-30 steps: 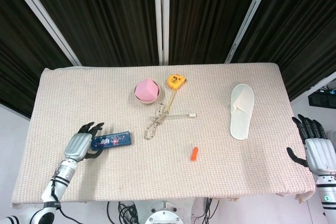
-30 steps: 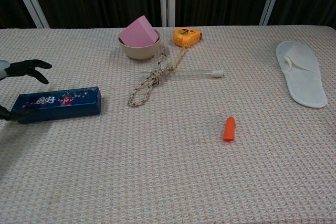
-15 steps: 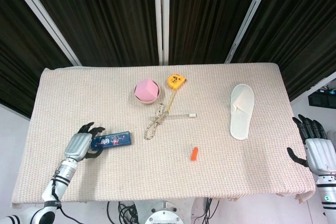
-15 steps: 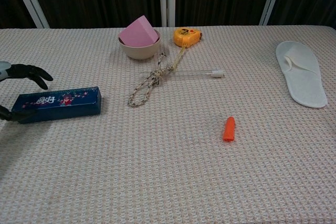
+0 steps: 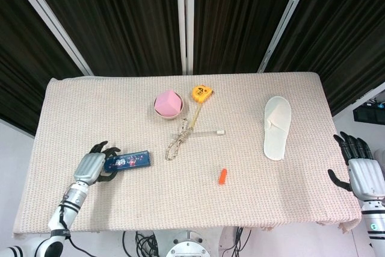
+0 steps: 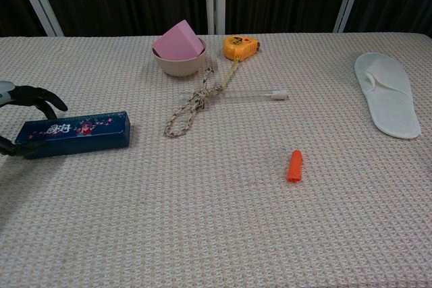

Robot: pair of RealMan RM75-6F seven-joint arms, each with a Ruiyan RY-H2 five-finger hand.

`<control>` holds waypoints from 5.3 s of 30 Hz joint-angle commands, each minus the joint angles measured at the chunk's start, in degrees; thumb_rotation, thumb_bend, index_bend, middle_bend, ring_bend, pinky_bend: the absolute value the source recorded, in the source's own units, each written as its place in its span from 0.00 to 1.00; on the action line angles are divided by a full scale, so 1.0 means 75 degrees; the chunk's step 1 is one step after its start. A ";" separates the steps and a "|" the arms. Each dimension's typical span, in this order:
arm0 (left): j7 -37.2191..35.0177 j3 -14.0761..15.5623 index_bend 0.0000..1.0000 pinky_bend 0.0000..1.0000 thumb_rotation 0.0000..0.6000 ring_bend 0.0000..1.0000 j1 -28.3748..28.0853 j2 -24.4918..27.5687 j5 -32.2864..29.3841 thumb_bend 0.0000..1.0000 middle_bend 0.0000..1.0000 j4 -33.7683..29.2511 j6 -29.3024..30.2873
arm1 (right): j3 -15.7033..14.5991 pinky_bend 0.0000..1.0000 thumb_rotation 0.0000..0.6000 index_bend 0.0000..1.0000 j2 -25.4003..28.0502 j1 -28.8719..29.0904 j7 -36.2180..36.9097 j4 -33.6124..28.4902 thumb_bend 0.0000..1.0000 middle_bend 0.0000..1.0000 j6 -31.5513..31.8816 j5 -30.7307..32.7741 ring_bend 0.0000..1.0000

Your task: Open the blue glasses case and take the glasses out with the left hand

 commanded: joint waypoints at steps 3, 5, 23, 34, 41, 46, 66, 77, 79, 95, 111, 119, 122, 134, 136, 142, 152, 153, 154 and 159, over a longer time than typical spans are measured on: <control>-0.0104 -0.0046 0.27 0.10 1.00 0.03 0.0011 -0.0030 -0.0052 0.36 0.34 -0.0014 0.0039 | -0.0005 0.00 1.00 0.00 0.0009 0.0010 0.0002 -0.0002 0.24 0.00 -0.0029 0.0014 0.00; -0.0194 -0.0084 0.28 0.11 1.00 0.04 0.0031 -0.0070 -0.0084 0.37 0.36 -0.0029 0.0084 | -0.0005 0.00 1.00 0.00 0.0011 0.0013 0.0011 -0.0001 0.24 0.00 -0.0040 0.0019 0.00; -0.1284 -0.0384 0.38 0.12 1.00 0.12 0.0067 0.0054 -0.0714 0.40 0.44 -0.0410 -0.0320 | -0.0019 0.00 1.00 0.00 0.0010 0.0027 0.0045 0.0006 0.24 0.00 -0.0076 0.0021 0.00; -0.1916 -0.0550 0.44 0.14 1.00 0.17 0.0119 0.0109 -0.1182 0.41 0.50 -0.0629 -0.0583 | -0.0026 0.00 1.00 0.00 -0.0002 0.0031 0.0063 0.0037 0.24 0.00 -0.0097 0.0035 0.00; -0.2258 -0.0678 0.47 0.14 1.00 0.19 0.0125 0.0143 -0.1379 0.41 0.52 -0.0724 -0.0719 | -0.0024 0.00 1.00 0.00 -0.0007 0.0036 0.0079 0.0056 0.24 0.00 -0.0111 0.0046 0.00; -0.2606 -0.0794 0.49 0.14 1.00 0.20 0.0154 0.0201 -0.1509 0.41 0.53 -0.0867 -0.0818 | -0.0026 0.00 1.00 0.00 -0.0010 0.0038 0.0084 0.0060 0.24 0.00 -0.0115 0.0044 0.00; -0.2504 -0.1003 0.46 0.16 1.00 0.16 0.0053 0.0264 -0.2726 0.40 0.43 -0.1065 -0.1008 | -0.0032 0.00 1.00 0.00 -0.0019 0.0053 0.0063 0.0058 0.24 0.00 -0.0147 0.0054 0.00; -0.1884 -0.1185 0.26 0.22 1.00 0.01 -0.0067 -0.0033 -0.3197 0.40 0.04 -0.0984 -0.0503 | -0.0050 0.00 1.00 0.00 -0.0001 0.0074 0.0071 0.0046 0.25 0.00 -0.0196 0.0041 0.00; -0.1772 -0.1176 0.24 0.22 1.00 0.00 -0.0061 -0.0125 -0.3094 0.40 0.03 -0.0901 -0.0338 | -0.0052 0.00 1.00 0.00 0.0004 0.0078 0.0076 0.0048 0.25 0.00 -0.0210 0.0047 0.00; -0.1284 -0.1150 0.16 0.11 1.00 0.00 -0.0079 -0.1112 -0.1089 0.39 0.00 0.0458 0.1425 | -0.0031 0.00 1.00 0.00 -0.0006 0.0070 0.0196 0.0107 0.27 0.00 -0.0178 0.0060 0.00; -0.2221 0.0111 0.15 0.10 1.00 0.00 -0.0028 -0.0490 0.2325 0.36 0.13 0.1127 0.2571 | -0.0043 0.00 1.00 0.00 -0.0051 0.0063 0.0205 0.0148 0.27 0.00 -0.0161 0.0045 0.00; -0.2376 0.0641 0.15 0.15 1.00 0.05 0.0193 -0.0126 0.2592 0.35 0.21 0.0686 0.2432 | -0.0064 0.00 1.00 0.00 -0.0068 0.0066 0.0235 0.0198 0.27 0.00 -0.0184 0.0027 0.00; -0.2464 0.0819 0.15 0.15 1.00 0.05 0.0176 -0.0029 0.2758 0.35 0.21 0.0707 0.2296 | -0.0071 0.00 1.00 0.00 -0.0069 0.0064 0.0246 0.0213 0.27 0.00 -0.0191 0.0027 0.00; -0.1899 0.1013 0.12 0.15 1.00 0.04 -0.0281 0.0000 0.3180 0.34 0.21 0.0627 0.1506 | -0.0066 0.00 1.00 0.00 -0.0086 0.0065 0.0386 0.0280 0.27 0.00 -0.0203 0.0032 0.00; -0.1740 0.1006 0.11 0.14 1.00 0.03 -0.0389 -0.0029 0.3189 0.33 0.21 0.0604 0.1322 | -0.0062 0.00 1.00 0.00 -0.0085 0.0072 0.0424 0.0301 0.27 0.00 -0.0221 0.0041 0.00; -0.1520 0.0967 0.08 0.12 1.00 0.00 -0.0708 -0.0050 0.3175 0.29 0.25 0.0352 0.0817 | -0.0058 0.00 1.00 0.00 -0.0071 0.0098 0.0492 0.0311 0.27 0.00 -0.0251 0.0019 0.00; -0.0825 0.0976 0.02 0.09 1.00 0.00 -0.1219 -0.0157 0.2919 0.34 0.22 0.0419 -0.0226 | -0.0050 0.00 1.00 0.00 -0.0071 0.0102 0.0469 0.0292 0.27 0.00 -0.0257 0.0042 0.00; -0.0719 0.0973 0.02 0.09 1.00 0.00 -0.1231 -0.0193 0.2924 0.34 0.22 0.0463 -0.0232 | -0.0048 0.00 1.00 0.00 -0.0071 0.0104 0.0474 0.0296 0.27 0.00 -0.0262 0.0047 0.00; -0.0588 0.0969 0.02 0.09 1.00 0.00 -0.1240 -0.0245 0.2937 0.34 0.22 0.0526 -0.0220 | -0.0047 0.00 1.00 0.00 -0.0070 0.0106 0.0483 0.0303 0.27 0.00 -0.0271 0.0053 0.00; 0.0036 0.0917 0.02 0.09 1.00 0.00 -0.1229 -0.0419 0.2941 0.34 0.21 0.0814 -0.0095 | -0.0047 0.00 1.00 0.00 -0.0079 0.0117 0.0510 0.0329 0.27 0.00 -0.0292 0.0054 0.00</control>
